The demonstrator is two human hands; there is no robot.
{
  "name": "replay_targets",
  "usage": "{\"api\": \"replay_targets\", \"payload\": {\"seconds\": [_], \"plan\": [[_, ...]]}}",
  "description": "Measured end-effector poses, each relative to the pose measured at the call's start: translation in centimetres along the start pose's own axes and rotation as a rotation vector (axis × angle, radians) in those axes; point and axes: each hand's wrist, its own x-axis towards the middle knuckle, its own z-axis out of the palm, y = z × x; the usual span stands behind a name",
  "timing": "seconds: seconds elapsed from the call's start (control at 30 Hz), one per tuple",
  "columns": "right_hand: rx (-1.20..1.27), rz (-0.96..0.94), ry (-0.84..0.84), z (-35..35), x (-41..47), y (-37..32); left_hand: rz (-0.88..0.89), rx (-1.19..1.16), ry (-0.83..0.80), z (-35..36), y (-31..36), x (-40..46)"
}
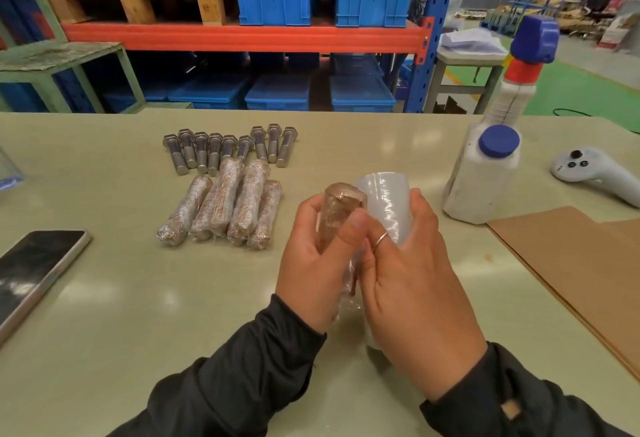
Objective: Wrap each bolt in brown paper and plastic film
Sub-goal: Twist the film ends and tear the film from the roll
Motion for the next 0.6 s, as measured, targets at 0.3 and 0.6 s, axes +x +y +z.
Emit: {"api": "replay_targets", "payload": {"seconds": [0.3,0.6], "plan": [[0.958,0.265,-0.183,0.4,0.6,1.2,-0.051,-0.003,-0.011,-0.2,0.6,-0.1],[0.78,0.117,-0.212,0.4,1.2,2.5,-0.256,-0.064,-0.003,-0.7,0.1,0.2]]}}
